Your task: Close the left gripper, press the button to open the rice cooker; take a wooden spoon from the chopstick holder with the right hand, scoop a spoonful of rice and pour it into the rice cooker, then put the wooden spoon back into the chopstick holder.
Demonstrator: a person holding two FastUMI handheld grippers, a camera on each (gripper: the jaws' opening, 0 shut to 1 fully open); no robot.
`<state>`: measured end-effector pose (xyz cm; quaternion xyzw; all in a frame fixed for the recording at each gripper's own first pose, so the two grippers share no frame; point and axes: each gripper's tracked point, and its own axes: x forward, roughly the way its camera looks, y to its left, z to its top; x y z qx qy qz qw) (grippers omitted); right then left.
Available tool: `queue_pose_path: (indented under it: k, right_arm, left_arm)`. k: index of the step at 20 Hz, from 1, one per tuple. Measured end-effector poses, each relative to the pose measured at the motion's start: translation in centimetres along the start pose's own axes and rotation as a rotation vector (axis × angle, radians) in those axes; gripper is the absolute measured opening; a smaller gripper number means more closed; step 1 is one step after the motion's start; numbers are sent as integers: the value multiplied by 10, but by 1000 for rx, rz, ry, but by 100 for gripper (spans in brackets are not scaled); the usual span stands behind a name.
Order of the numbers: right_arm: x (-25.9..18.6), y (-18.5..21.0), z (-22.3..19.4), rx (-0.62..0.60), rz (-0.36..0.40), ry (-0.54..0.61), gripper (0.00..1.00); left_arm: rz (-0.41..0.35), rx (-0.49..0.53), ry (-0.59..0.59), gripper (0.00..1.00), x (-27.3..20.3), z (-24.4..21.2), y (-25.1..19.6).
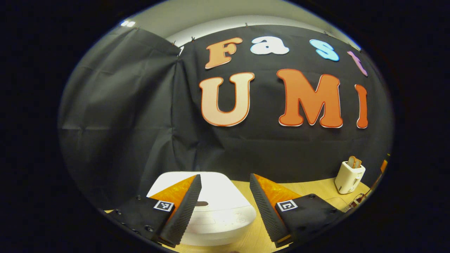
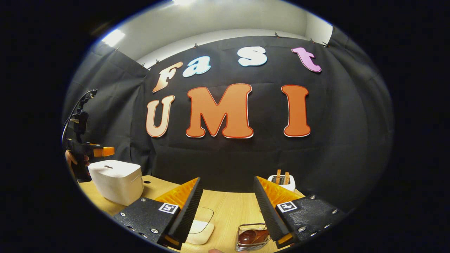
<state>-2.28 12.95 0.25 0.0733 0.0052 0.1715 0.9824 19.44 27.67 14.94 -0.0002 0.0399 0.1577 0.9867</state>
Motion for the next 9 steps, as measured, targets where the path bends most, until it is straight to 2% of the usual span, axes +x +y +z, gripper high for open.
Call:
queue_pose_path:
  k: [1, 3, 5, 9]
  right_arm:
    - [2, 2, 3, -1, -1, -17, 86]
    - [3, 3, 10, -17, -10, -47, 86]
    - [3, 3, 19, -25, -16, -82, 86]
    - [2, 5, 20, -58, -26, -94, 86]
  left_arm:
    - [0, 21, -27, 91, -2, 3, -3]
    - [-60, 29, -52, 89, -10, -1, -24]
    - [-130, 15, -96, 91, -17, 4, -37]
    - [-198, -30, -185, 91, -29, 16, -55]
